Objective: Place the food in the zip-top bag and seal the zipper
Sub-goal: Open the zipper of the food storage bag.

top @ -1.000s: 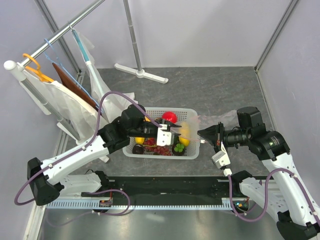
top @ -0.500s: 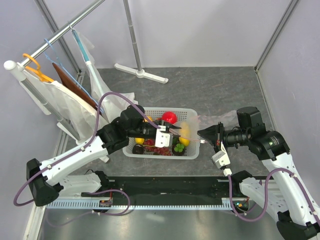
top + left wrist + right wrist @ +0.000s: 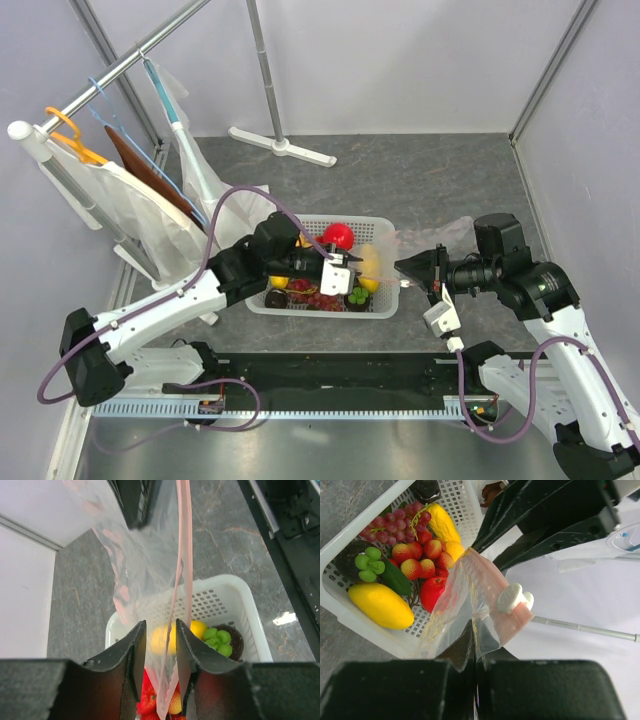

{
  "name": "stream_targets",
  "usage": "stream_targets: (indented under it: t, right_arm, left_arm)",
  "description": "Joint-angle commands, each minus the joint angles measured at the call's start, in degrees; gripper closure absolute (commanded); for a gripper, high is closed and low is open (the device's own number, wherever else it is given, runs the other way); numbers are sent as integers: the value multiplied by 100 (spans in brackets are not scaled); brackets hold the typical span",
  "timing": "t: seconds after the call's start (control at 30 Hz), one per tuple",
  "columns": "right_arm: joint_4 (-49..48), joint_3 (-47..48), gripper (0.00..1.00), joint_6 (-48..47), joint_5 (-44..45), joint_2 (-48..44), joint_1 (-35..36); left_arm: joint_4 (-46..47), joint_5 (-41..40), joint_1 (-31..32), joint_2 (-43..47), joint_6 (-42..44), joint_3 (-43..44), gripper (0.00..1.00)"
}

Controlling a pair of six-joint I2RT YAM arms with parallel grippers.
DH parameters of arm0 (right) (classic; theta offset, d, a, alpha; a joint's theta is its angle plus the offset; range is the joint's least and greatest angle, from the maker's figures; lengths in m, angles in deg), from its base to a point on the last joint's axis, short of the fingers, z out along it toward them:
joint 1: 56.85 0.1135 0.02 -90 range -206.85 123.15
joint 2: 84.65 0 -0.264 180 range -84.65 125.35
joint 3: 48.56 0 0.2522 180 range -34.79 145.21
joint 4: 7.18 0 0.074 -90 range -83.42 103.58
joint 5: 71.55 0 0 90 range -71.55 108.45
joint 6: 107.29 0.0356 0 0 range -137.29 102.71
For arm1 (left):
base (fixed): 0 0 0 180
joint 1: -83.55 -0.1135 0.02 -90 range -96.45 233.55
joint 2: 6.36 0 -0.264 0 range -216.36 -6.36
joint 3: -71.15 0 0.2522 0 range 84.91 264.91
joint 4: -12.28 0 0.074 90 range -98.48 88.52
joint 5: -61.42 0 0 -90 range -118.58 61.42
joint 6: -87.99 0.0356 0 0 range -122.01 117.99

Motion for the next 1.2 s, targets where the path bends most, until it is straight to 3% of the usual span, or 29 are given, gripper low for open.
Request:
stream_targets:
  t: [0.0, 0.2, 0.27, 0.33, 0.37, 0.4, 0.47, 0.5, 0.53, 0.7, 0.8, 0.93, 1.03, 1.07, 1.13, 1.17]
  right_arm:
    - [-47, 5, 100, -624, -315, -106, 28]
    - [-47, -171, 100, -431, -315, -387, 19]
    - [-56, -294, 100, -160, -289, -528, 19]
    - [-196, -382, 91, 340, -288, -634, 19]
    - [-344, -408, 84, 1248, -341, -738, 28]
    - [-833, -426, 64, 1901, -359, -774, 19]
    - [-1337, -417, 36, 3210, -333, -871, 19]
    - [-1748, -391, 13, 4374, -167, -880, 28]
    - [-1900, -278, 2, 5056, -18, -880, 28]
    - [-1577, 259, 2, 6948, 501, -722, 19]
    - [-1366, 540, 2, 7346, 669, -652, 28]
    - [-1225, 1198, 2, 8556, 1422, -494, 28]
    - [-1645, 1419, 3, 9506, 1881, -441, 28]
    - [-1899, 1472, 5, 10145, 2248, -301, 28]
    - [-2006, 1647, 18, 10537, 2462, 110, 19]
    - [-2059, 1709, 31, 10921, 2645, 252, 28]
  left_arm:
    - [253, -121, -244, -69, 296, -298, 64]
    - [990, -216, -1158, -341, -310, -466, 71]
    - [1158, -270, -1212, -394, -389, -335, 80]
    - [1211, -191, -1212, -395, -364, -247, 97]
    - [1238, -156, -1203, -421, -303, -194, 98]
    - [1238, -138, -1194, -456, -293, -89, 98]
    - [1229, -190, -1194, -570, -75, 52, 98]
    - [1307, -347, -1194, -596, 57, 61, 98]
    - [1404, -488, -1194, -631, 224, 53, 98]
    - [1572, -1060, -1256, -956, 392, 290, 98]
    - [1555, -1201, -1256, -1106, 305, 553, 98]
    - [1475, -1290, -1256, -1317, -64, 931, 98]
    - [1388, -1131, -1195, -1370, -91, 1046, 98]
    - [1326, -1140, -1107, -1396, -65, 1115, 98]
    - [1168, -1053, -1045, -1440, -38, 1195, 98]
    - [1037, -991, -993, -1484, -64, 1274, 98]
